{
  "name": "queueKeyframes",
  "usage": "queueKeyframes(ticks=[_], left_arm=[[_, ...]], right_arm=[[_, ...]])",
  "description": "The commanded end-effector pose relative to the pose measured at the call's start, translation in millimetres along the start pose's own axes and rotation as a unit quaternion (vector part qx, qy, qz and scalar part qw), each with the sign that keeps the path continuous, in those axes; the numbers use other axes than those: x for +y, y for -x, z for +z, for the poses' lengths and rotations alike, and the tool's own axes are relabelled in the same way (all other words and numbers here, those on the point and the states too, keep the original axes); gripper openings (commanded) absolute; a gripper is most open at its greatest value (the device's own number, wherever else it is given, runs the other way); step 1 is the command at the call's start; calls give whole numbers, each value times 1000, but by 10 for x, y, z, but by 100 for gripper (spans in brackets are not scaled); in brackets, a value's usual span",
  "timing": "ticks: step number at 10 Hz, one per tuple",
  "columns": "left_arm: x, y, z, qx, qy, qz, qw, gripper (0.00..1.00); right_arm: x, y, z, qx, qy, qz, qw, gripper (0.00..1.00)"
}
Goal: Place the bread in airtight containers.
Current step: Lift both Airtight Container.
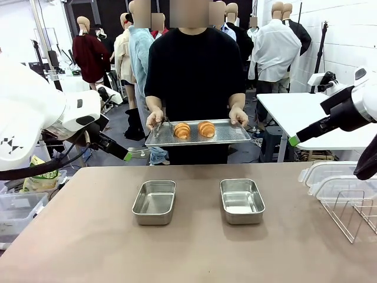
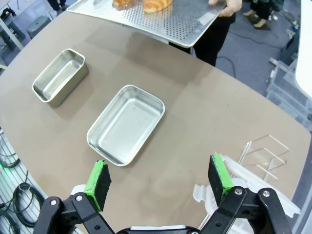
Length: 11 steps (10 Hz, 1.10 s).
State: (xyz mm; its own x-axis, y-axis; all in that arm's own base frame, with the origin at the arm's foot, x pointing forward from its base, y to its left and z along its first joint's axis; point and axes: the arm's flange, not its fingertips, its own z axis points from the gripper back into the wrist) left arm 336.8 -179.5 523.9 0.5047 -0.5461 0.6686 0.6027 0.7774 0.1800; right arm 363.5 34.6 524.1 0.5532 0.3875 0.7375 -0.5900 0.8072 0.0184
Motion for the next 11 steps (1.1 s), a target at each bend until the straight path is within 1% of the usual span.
queueKeyframes(ticks=[1,2,3,4,6,7,8,10,11], left_arm=[[162,-201,-257,-3,45,55,997,100],[277,-271,-453,-1,69,108,992,100],[346,-346,-601,4,64,147,987,100],[392,-398,-726,16,66,178,982,100],[496,-447,-983,63,56,227,970,100],[572,-432,-1115,81,58,256,961,100],[636,-393,-1231,94,57,277,954,100],[772,-251,-1410,112,58,319,940,100],[876,-158,-1524,119,56,344,930,100]], right_arm=[[354,-280,-56,12,23,-29,999,100],[475,-390,-240,49,-31,-42,997,100],[566,-448,-493,82,5,-55,995,100],[602,-451,-732,128,34,-70,989,100],[689,-396,-1139,193,72,-97,974,100],[706,-340,-1347,227,94,-110,963,100],[696,-289,-1510,248,107,-118,956,100],[657,-181,-1802,270,115,-128,947,100],[599,-143,-1909,281,137,-128,941,100]])
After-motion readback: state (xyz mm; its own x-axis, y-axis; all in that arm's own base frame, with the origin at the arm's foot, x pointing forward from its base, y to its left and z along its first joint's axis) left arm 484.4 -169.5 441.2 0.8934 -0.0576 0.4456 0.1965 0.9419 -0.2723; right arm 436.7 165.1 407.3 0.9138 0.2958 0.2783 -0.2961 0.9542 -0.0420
